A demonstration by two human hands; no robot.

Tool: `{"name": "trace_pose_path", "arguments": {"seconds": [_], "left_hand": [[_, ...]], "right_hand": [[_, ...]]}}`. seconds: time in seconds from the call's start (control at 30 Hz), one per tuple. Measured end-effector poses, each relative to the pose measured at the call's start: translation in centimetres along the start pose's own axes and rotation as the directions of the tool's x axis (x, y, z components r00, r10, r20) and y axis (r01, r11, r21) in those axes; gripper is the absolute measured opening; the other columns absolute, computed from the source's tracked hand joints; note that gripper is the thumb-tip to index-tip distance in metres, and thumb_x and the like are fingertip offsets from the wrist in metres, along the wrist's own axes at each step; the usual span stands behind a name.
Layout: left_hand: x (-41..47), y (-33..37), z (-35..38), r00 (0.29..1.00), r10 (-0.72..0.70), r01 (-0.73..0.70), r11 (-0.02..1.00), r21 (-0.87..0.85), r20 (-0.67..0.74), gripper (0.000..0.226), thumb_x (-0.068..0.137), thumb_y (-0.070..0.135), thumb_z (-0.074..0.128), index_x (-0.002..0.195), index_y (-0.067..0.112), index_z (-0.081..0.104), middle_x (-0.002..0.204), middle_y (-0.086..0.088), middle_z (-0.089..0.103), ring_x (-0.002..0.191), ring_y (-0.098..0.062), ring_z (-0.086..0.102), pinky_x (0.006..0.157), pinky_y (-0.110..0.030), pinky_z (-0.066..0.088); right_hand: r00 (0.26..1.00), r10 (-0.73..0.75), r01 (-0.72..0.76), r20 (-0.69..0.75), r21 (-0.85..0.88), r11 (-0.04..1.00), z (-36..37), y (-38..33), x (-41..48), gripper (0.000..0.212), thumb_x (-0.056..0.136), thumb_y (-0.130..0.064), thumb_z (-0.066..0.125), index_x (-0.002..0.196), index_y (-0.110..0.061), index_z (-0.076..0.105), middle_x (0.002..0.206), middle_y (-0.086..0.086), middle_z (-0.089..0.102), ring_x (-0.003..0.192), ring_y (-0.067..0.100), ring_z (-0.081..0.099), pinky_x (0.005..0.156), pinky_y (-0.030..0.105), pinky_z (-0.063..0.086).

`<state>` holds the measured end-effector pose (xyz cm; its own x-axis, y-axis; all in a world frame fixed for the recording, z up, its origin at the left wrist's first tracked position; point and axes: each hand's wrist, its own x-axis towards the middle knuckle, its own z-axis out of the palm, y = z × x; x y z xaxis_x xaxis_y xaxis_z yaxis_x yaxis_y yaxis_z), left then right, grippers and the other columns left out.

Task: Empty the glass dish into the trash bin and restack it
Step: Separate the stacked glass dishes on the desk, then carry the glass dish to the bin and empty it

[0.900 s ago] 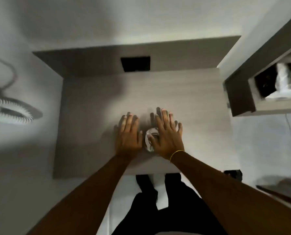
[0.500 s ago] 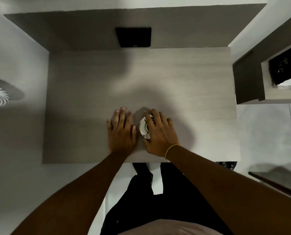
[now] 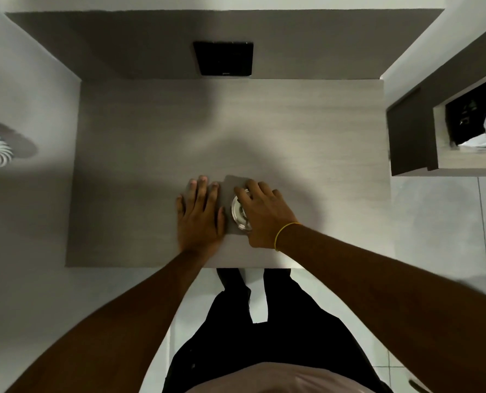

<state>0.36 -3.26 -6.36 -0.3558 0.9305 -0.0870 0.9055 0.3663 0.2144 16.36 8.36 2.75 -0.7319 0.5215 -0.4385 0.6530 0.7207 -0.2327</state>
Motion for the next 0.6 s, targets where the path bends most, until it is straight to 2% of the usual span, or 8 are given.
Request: {"name": "trace_pose_path", "arguments": {"seconds": [0.13,0.2,0.27,0.33,0.4,0.47,0.6], "left_hand": [[0.0,-0.1,0.1,0.999,0.02,-0.021,1.0,-0.021,-0.033,0.064,0.107,0.046,0.038,0.165,0.019,0.034,0.177,-0.012,0.028,0.165,-0.033,0.02,0.127,-0.063,0.025],[-0.1,-0.1,0.1,1.0,0.007,-0.008,0.999,-0.032,-0.027,0.064,0.107,0.045,0.038,0.165,0.02,0.033,0.178,-0.01,0.026,0.166,-0.031,0.017,0.129,-0.063,0.021],[-0.1,-0.1,0.1,1.0,0.0,-0.001,1.0,-0.03,-0.027,0.063,0.107,0.044,0.038,0.165,0.022,0.032,0.178,-0.009,0.025,0.166,-0.029,0.016,0.13,-0.062,0.02],[0.0,-0.1,0.1,1.0,0.004,-0.005,1.0,-0.026,-0.029,0.062,0.107,0.043,0.039,0.165,0.022,0.033,0.178,-0.008,0.027,0.166,-0.029,0.018,0.13,-0.062,0.021],[0.0,-0.2,0.1,1.0,0.005,-0.005,1.0,-0.016,-0.025,0.062,0.107,0.044,0.038,0.165,0.021,0.034,0.178,-0.009,0.027,0.166,-0.03,0.019,0.129,-0.062,0.021],[0.0,-0.2,0.1,1.0,0.006,-0.007,1.0,-0.016,-0.022,0.062,0.107,0.044,0.037,0.165,0.02,0.035,0.178,-0.01,0.027,0.166,-0.03,0.019,0.129,-0.062,0.021],[-0.1,-0.3,0.2,0.999,0.012,-0.012,1.0,-0.004,-0.032,0.062,0.107,0.043,0.036,0.165,0.02,0.034,0.178,-0.01,0.026,0.166,-0.03,0.019,0.13,-0.061,0.021]], "right_hand": [[0.993,0.046,-0.022,-0.112,0.201,0.979,0.4,0.8,-2.0,0.109,0.064,-0.036,0.085,0.158,-0.017,0.034,0.162,0.013,0.03,0.146,0.038,0.039,0.113,0.05,0.047],[0.974,0.112,-0.038,-0.195,0.344,0.938,0.8,2.0,-3.2,0.107,0.062,-0.038,0.087,0.156,-0.019,0.037,0.161,0.011,0.03,0.142,0.037,0.044,0.114,0.05,0.049],[0.945,0.201,-0.082,-0.256,0.411,0.908,1.4,3.8,-4.5,0.108,0.061,-0.041,0.087,0.155,-0.02,0.038,0.153,0.009,0.035,0.133,0.034,0.05,0.109,0.05,0.053],[0.911,0.294,-0.159,-0.288,0.413,0.897,2.1,5.8,-5.7,0.112,0.063,-0.043,0.086,0.159,-0.017,0.034,0.146,0.011,0.04,0.128,0.034,0.051,0.107,0.048,0.053],[0.886,0.359,-0.236,-0.292,0.383,0.893,3.1,7.5,-6.7,0.113,0.067,-0.043,0.084,0.162,-0.011,0.031,0.145,0.015,0.042,0.13,0.038,0.049,0.108,0.05,0.05],[0.886,0.367,-0.267,-0.284,0.333,0.904,4.1,8.6,-7.4,0.112,0.071,-0.043,0.084,0.162,-0.006,0.03,0.149,0.018,0.041,0.137,0.04,0.044,0.112,0.054,0.047],[0.895,0.326,-0.241,-0.305,0.284,0.928,5.9,9.5,-7.7,0.105,0.081,-0.048,0.077,0.161,0.001,0.03,0.154,0.022,0.039,0.142,0.042,0.041,0.116,0.053,0.042]]}}
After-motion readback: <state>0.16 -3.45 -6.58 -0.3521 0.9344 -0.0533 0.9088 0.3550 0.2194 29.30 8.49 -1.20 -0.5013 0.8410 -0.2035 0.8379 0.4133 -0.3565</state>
